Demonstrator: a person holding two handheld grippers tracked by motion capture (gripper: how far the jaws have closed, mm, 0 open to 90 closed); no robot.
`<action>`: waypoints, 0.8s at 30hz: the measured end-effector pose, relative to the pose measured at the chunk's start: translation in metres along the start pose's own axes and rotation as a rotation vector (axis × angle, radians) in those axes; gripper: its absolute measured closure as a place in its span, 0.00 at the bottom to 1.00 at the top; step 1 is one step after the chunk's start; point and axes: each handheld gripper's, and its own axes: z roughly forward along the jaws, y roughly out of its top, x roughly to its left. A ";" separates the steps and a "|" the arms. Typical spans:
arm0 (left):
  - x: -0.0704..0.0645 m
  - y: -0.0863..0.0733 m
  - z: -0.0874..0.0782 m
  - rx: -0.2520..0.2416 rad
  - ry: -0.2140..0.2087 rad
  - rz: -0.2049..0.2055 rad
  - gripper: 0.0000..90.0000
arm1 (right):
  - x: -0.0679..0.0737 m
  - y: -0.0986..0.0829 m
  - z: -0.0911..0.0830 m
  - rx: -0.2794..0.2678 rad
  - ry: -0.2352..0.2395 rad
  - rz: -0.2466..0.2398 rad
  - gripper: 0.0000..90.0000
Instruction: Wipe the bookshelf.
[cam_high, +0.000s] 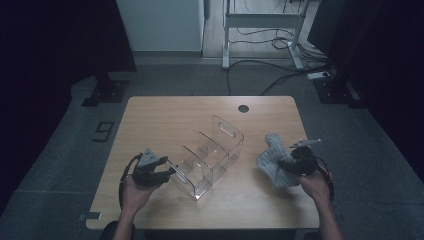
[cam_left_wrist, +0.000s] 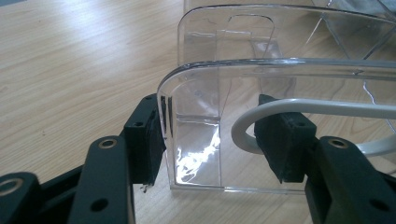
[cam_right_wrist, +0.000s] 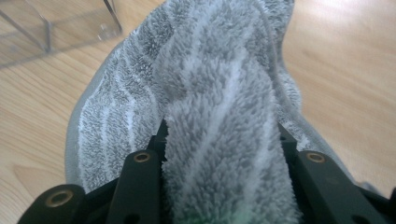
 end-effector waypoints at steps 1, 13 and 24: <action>0.000 0.000 0.000 0.000 0.000 0.001 0.49 | 0.002 0.004 0.000 -0.007 0.002 -0.005 0.65; 0.001 -0.004 -0.006 0.003 -0.021 0.012 0.49 | 0.029 0.042 0.014 -0.019 0.022 -0.063 0.64; 0.001 -0.005 -0.006 -0.006 -0.018 0.008 0.49 | 0.047 0.059 0.032 -0.038 0.052 -0.101 0.64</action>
